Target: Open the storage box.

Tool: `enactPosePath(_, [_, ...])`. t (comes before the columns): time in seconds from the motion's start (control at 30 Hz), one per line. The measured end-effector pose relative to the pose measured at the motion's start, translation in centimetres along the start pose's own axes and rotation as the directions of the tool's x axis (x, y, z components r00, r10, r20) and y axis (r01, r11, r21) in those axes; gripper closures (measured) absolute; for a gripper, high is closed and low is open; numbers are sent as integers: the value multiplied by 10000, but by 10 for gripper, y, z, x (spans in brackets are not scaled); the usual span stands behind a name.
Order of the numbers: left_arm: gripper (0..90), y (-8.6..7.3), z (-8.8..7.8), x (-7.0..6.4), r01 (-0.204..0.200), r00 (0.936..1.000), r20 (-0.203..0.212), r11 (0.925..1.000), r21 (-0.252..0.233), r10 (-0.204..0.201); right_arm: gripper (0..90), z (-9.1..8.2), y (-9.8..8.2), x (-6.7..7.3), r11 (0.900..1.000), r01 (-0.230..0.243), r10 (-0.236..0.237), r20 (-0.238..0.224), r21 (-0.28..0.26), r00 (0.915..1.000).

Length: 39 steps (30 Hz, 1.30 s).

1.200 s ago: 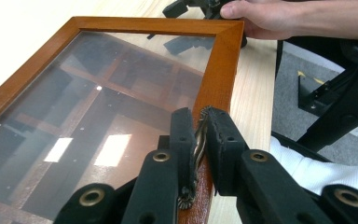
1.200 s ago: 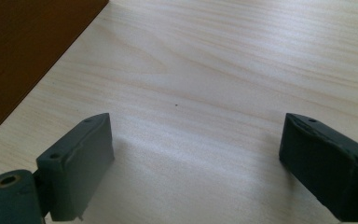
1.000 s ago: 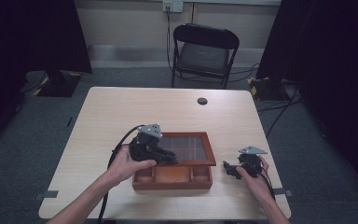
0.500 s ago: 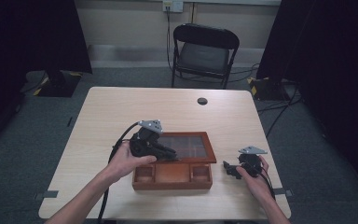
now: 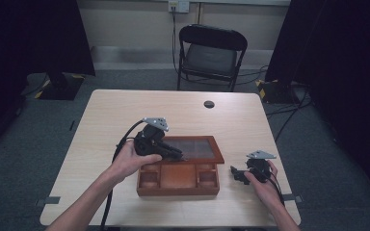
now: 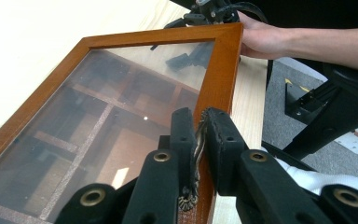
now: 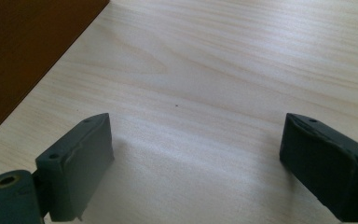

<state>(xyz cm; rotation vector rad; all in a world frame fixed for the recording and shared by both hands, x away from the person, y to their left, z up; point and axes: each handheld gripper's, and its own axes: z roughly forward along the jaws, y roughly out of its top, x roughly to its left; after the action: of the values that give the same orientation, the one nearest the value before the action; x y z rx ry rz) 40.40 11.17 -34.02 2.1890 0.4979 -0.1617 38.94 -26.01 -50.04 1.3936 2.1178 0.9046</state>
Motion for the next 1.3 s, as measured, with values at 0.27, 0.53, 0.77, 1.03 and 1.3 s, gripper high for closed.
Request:
enactPosePath(0.27, [815, 7, -5, 3, 132, 9999, -9, 9999, -61, -132, 90, 0, 0, 0, 10000, -6, 6, -2, -3, 10000])
enactPosePath(0.53, [815, 13, -9, 4, 142, 9995, -285, 9995, -267, -150, 90, 0, 0, 0, 10000, -5, 5, -2, -2, 10000])
enactPosePath(0.77, [815, 16, -11, 3, -35, 9989, -479, 9993, -360, 18, 90, 0, 0, 0, 10000, -7, 7, -2, 1, 10000])
enactPosePath(1.03, [815, 15, -12, 4, 41, 9986, -525, 9985, -543, -69, 90, 0, 0, 0, 10000, 4, -4, -9, 9, 10000])
enactPosePath(1.3, [815, 17, -14, 3, -70, 9974, -726, 9983, -573, 28, 90, 0, 0, 0, 10000, 21, -21, -15, 17, 10000])
